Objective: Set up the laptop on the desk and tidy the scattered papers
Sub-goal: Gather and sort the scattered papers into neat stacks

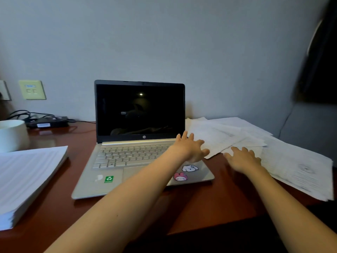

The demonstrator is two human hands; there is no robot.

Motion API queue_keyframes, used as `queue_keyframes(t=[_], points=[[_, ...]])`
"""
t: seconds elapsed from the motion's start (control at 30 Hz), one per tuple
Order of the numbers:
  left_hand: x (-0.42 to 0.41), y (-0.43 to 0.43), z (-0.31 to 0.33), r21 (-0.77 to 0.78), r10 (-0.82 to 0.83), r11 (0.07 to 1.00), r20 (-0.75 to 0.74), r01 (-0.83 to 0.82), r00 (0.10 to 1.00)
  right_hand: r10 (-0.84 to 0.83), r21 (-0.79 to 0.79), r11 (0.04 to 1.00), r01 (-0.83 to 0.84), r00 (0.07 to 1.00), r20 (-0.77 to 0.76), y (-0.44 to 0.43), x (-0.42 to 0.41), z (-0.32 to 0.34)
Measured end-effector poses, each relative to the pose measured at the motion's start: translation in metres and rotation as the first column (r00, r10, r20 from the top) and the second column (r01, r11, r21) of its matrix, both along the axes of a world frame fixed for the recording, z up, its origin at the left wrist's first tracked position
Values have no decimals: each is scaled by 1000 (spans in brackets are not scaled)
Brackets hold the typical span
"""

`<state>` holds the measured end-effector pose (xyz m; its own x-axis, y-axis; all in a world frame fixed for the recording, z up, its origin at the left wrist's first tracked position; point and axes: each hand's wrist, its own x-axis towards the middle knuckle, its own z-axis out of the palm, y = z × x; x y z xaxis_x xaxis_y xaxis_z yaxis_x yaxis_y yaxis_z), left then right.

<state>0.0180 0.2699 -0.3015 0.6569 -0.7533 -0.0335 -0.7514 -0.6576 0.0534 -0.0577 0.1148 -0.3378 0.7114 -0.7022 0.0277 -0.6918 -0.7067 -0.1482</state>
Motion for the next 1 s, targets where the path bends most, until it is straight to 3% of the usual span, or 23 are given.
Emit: queue_keyframes(t=[0.23,0.43,0.6,0.73,0.9,1.0], points=[[-12,-50,-23,128,-62,990,-10,63,998,-71,38,997,71,997,-7,-32,-16,-19],[-9,-81,-41,178,48,982,49,-56,998,-38,-82,996,40,999,20,-45,-19,-33],[-10,-106,-54,71,248,967,-43,-244,968,-25,-167,984,60,979,202,-52,-16,-36],[-11,-118,-60,-134,240,957,-121,-256,963,-54,-175,979,102,964,261,-54,-9,-35],[-8,-113,-54,-260,179,941,-162,-217,970,-244,260,960,99,751,614,-67,9,-21],[-6,-111,-54,-296,147,934,-188,-199,971,-485,528,840,126,610,627,-80,31,-4]])
